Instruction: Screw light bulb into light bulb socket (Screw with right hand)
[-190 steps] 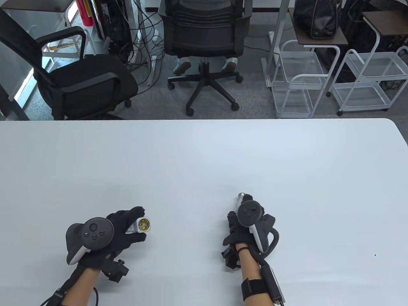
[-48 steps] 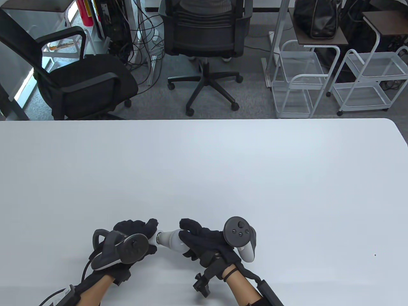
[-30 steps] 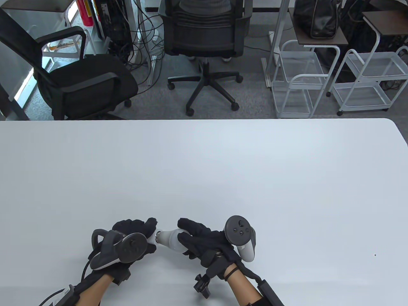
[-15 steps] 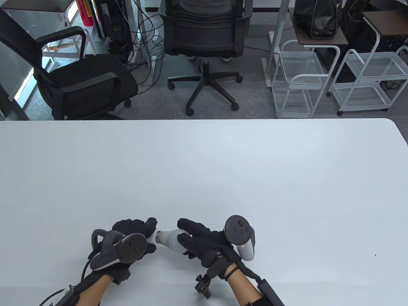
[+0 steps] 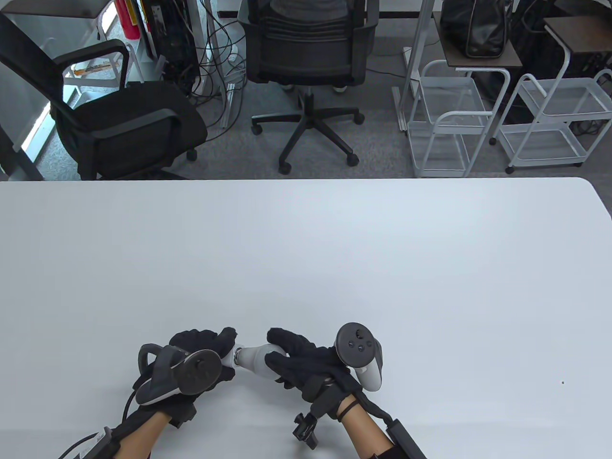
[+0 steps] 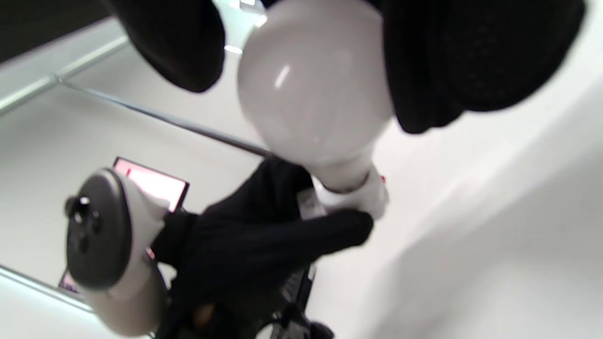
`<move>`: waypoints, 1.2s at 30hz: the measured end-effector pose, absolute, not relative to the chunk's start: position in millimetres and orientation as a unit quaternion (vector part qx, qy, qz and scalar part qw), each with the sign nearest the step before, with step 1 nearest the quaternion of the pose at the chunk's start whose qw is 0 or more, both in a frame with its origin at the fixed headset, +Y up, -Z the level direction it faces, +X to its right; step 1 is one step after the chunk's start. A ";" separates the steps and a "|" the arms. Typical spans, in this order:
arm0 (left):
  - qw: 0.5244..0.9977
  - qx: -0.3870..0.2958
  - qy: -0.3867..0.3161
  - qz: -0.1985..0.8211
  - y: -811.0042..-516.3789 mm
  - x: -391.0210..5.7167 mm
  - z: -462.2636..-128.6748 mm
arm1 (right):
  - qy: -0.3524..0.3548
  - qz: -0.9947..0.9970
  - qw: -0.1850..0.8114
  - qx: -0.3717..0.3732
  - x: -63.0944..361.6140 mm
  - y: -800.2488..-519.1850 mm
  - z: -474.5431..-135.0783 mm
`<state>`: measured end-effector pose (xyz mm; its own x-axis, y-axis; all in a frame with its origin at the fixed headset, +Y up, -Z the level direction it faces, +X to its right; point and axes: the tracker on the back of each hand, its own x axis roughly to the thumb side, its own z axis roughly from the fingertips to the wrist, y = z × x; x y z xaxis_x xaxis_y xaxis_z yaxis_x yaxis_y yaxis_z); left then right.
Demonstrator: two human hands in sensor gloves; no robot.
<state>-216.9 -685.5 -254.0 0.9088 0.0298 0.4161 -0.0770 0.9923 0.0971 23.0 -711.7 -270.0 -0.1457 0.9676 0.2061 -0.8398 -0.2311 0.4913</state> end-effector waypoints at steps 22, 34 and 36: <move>0.974 0.042 -0.221 0.031 -687.4 -214.8 -254.5 | 0.117 0.743 0.627 0.204 28.1 -716.8 -272.8; 0.973 0.033 -0.225 0.028 -687.3 -214.1 -254.8 | 0.129 0.746 0.621 0.206 25.6 -717.6 -272.5; 0.973 0.028 -0.227 0.032 -688.3 -213.7 -254.9 | 0.134 0.743 0.623 0.204 26.5 -717.9 -272.7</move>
